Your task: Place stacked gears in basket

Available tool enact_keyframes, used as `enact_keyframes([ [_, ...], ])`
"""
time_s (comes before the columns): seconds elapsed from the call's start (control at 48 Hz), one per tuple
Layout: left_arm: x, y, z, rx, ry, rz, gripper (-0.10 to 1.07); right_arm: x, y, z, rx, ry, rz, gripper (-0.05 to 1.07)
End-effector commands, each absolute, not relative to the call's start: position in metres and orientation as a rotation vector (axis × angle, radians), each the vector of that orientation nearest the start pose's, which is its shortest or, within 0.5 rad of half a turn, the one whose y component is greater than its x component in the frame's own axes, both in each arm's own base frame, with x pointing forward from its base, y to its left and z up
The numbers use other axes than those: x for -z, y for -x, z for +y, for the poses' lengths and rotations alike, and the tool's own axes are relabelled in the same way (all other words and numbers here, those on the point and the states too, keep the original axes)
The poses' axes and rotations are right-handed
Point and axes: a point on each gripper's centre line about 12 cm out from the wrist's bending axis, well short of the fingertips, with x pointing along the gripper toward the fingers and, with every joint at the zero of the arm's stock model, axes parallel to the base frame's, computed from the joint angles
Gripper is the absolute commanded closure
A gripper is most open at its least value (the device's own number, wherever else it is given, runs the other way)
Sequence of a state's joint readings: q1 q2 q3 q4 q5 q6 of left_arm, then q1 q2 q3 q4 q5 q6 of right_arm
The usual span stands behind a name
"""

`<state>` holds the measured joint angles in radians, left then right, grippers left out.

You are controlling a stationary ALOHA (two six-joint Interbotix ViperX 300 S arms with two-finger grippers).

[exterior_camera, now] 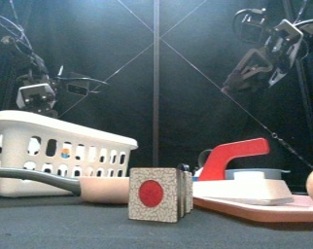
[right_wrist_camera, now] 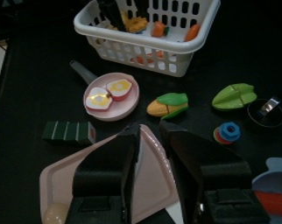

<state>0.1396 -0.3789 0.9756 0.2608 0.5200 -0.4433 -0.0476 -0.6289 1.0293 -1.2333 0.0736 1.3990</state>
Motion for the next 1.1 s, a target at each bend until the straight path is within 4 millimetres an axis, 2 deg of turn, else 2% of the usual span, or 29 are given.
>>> enact_keyframes([
  [0.0,-0.157,-0.246,0.052,-0.364,0.203,1.064,0.29,-0.249,-0.258,-0.021,0.148,-0.160,0.387,0.35],
  [0.292,-0.143,-0.247,0.058,-0.390,0.226,1.120,0.29,-0.248,-0.257,-0.021,0.150,-0.160,0.389,0.35],
  [0.688,-0.140,-0.247,0.060,-0.400,0.234,1.130,0.28,-0.248,-0.257,-0.021,0.150,-0.160,0.389,0.35],
  [1.083,-0.139,-0.246,0.061,-0.407,0.249,1.133,0.11,-0.248,-0.257,-0.021,0.150,-0.160,0.389,0.35],
])
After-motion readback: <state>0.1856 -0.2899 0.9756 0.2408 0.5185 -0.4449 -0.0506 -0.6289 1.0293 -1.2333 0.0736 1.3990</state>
